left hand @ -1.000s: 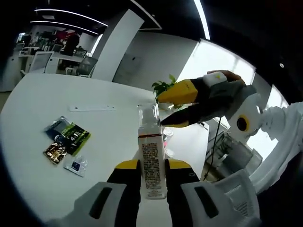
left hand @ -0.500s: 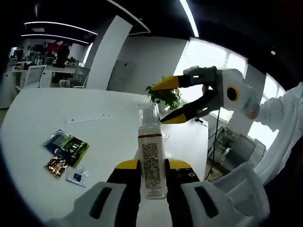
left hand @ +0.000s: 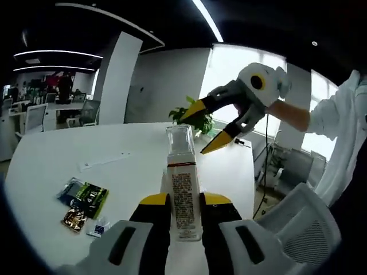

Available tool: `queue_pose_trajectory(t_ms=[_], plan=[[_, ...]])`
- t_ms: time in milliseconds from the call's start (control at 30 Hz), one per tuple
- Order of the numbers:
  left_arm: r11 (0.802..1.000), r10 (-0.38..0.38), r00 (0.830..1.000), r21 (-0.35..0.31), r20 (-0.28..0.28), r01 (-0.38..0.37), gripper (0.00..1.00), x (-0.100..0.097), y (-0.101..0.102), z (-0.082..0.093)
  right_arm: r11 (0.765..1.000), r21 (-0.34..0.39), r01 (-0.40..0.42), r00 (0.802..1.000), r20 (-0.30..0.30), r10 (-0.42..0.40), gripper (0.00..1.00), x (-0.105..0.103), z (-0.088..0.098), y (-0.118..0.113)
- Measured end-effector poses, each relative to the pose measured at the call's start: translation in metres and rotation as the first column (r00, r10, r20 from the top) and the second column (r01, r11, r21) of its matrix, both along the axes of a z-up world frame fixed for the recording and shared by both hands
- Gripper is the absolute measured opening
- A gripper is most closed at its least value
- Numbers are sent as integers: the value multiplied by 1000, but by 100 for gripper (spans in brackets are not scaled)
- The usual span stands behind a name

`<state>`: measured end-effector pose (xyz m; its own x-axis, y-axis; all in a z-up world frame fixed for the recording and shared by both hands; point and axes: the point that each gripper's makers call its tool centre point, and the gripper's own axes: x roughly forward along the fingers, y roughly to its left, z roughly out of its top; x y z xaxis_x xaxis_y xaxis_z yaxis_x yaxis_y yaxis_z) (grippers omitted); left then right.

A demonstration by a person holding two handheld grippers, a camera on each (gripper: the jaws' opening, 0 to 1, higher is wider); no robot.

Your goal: Arrange the skincare products in the storage area until every visible bottle or jar stands upright without overlapping.

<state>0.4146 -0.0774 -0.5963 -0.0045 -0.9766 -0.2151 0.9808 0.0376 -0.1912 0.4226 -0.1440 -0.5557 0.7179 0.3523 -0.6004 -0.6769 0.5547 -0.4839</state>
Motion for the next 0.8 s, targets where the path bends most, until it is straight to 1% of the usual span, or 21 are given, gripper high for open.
queue_pose_trajectory(t_ms=[67, 133, 167, 200, 233, 267, 300, 333, 400, 433, 467, 500, 533, 567, 633, 667, 700, 733, 767, 800], plan=[[1000, -4, 1000, -10, -2, 4, 14, -4, -1, 2, 997, 77, 30, 999, -27, -28, 27, -2, 0, 3], [1000, -10, 1000, -14, -9, 10, 14, -4, -2, 2, 983, 172, 71, 996, -59, -62, 25, -7, 3, 12], [1000, -10, 1000, -15, -3, 10, 14, -5, -3, 1, 976, 201, 89, 994, -74, -76, 25, -6, 4, 10], [1000, -12, 1000, -16, 10, 12, 14, -5, -3, 1, 971, 215, 102, 993, -81, -86, 25, -6, 4, 9], [1000, -15, 1000, -18, 18, 15, 14, -5, -4, 1, 958, 259, 125, 990, -98, -103, 25, -7, 7, 12], [1000, -18, 1000, -23, 25, 19, 14, -6, -4, 2, 946, 298, 127, 990, -103, -100, 24, -9, 10, 17], [999, -31, 999, -41, 31, 33, 14, -8, -4, 5, 942, 316, 110, 991, -101, -82, 24, -11, 11, 21], [998, -45, 999, -53, 26, 46, 14, -11, -5, 7, 944, 314, 102, 992, -102, -73, 24, -13, 12, 22], [996, -60, 998, -59, 34, 62, 14, -15, -5, 9, 939, 324, 115, 990, -115, -82, 24, -15, 13, 23], [996, -64, 997, -64, 43, 66, 14, -16, -6, 9, 928, 351, 123, 989, -122, -85, 24, -16, 15, 25], [995, -67, 996, -72, 59, 71, 14, -18, -6, 11, 910, 390, 140, 986, -141, -91, 23, -17, 17, 27], [993, -75, 995, -85, 71, 81, 14, -19, -6, 13, 898, 415, 146, 984, -154, -88, 23, -18, 19, 28], [991, -80, 994, -101, 67, 87, 14, -21, -6, 16, 881, 451, 142, 985, -152, -81, 22, -19, 23, 32], [990, -82, 994, -109, 69, 89, 14, -22, -6, 17, 871, 467, 154, 983, -159, -88, 22, -20, 24, 33], [987, -81, 994, -136, 77, 91, 14, -24, -7, 22, 840, 517, 164, 982, -170, -87, 21, -22, 28, 38], [985, -78, 994, -149, 81, 89, 14, -24, -7, 24, 813, 552, 187, 978, -184, -99, 21, -22, 30, 42], [983, -77, 994, -158, 84, 89, 14, -24, -7, 26, 804, 560, 198, 976, -193, -105, 22, -23, 29, 42], [982, -73, 993, -167, 88, 87, 14, -24, -7, 27, 800, 566, 199, 976, -184, -113, 22, -24, 30, 44], [981, -68, 994, -177, 87, 83, 14, -23, -6, 29, 784, 581, 219, 974, -178, -140, 22, -23, 31, 44], [980, -58, 995, -188, 81, 72, 14, -21, -5, 31, 760, 608, 231, 973, -168, -161, 22, -23, 33, 47]])
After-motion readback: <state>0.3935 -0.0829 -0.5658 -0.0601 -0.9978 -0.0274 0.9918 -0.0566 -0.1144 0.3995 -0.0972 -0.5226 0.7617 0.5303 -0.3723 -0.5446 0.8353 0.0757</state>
